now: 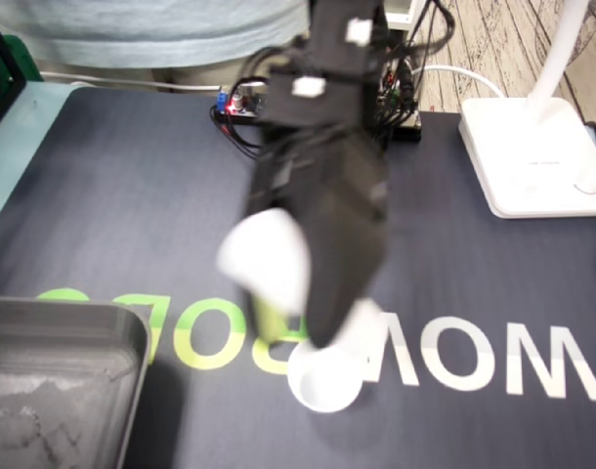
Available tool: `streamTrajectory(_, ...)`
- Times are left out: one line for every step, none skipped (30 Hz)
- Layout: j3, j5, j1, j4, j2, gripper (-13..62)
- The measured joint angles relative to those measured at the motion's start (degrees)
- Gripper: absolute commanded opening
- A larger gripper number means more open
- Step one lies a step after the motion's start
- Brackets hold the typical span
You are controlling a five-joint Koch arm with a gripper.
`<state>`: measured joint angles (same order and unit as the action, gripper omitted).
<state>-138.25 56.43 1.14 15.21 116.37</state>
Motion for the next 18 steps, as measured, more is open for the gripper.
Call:
streamTrajectory(-0.44,0.97,-0.44,0.00,0.44,2.2)
streamTrajectory(-1.85,3.60,-1.67,0.00,1.67,2.2)
streamTrajectory(-3.25,6.42,-2.90,0.00,3.08,2.2)
streamTrajectory(-4.66,9.14,-3.96,0.00,4.31,2.2)
streamTrajectory(-5.89,11.87,-4.66,0.00,5.54,2.2)
streamTrajectory(-7.21,14.68,-5.01,0.00,6.33,2.2)
streamTrajectory(-8.09,17.31,-5.19,0.00,6.68,2.2)
streamTrajectory(-8.70,20.21,-5.19,0.00,6.68,2.2)
streamTrajectory(-9.14,22.68,-5.19,-0.09,6.68,2.2)
streamTrajectory(-9.14,24.61,-5.01,0.00,6.42,2.2)
streamTrajectory(-9.14,26.10,-4.92,0.00,5.98,2.2)
streamTrajectory(-9.14,27.16,-4.83,0.00,5.19,2.2)
streamTrajectory(-9.14,28.30,-4.83,0.00,4.31,2.2)
streamTrajectory(-9.23,29.18,-4.66,0.00,3.43,2.2)
streamTrajectory(-9.14,30.15,-4.66,0.00,2.55,2.2)
streamTrajectory(-9.14,31.20,-4.48,0.00,1.58,2.2)
streamTrajectory(-9.14,32.17,-4.31,0.00,0.53,2.2)
streamTrajectory(-9.14,33.13,-4.13,0.00,-0.70,2.2)
